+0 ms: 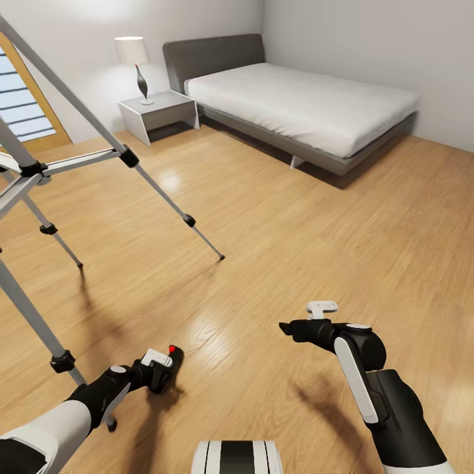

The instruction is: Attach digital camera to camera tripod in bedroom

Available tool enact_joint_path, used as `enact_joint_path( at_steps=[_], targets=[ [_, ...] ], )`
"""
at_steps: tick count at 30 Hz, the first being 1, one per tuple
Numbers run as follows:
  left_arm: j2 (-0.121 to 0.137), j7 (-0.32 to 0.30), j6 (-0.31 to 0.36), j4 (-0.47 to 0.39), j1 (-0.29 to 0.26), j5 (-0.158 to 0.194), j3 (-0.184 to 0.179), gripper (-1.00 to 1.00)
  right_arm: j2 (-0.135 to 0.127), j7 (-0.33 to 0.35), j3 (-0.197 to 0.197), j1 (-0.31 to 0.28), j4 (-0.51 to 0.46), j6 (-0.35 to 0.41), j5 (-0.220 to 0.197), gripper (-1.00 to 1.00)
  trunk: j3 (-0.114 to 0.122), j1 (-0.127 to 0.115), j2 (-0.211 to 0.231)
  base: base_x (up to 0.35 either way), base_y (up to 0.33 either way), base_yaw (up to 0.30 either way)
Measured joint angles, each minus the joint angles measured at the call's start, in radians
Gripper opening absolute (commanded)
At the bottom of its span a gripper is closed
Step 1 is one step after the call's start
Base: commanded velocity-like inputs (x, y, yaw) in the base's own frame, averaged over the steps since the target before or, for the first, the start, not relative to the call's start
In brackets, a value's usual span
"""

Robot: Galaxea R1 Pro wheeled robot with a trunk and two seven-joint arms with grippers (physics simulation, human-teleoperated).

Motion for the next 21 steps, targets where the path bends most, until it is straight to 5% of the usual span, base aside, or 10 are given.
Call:
enact_joint_path(
  at_steps=[12,21],
  targets=[
    [0.0,0.0,-0.007,0.0,0.001,-0.001,0.0,1.0,0.0,0.0,0.001,0.0,0.0,0.0,0.0,1.0,-0.046,0.005,-0.003,0.0,0.0,0.0],
    [-0.002,-0.001,-0.008,0.0,0.003,-0.002,-0.001,1.0,0.0,0.0,0.0,0.0,0.0,0.0,0.0,1.0,-0.047,0.005,-0.003,0.0,0.0,0.0]
  ],
)
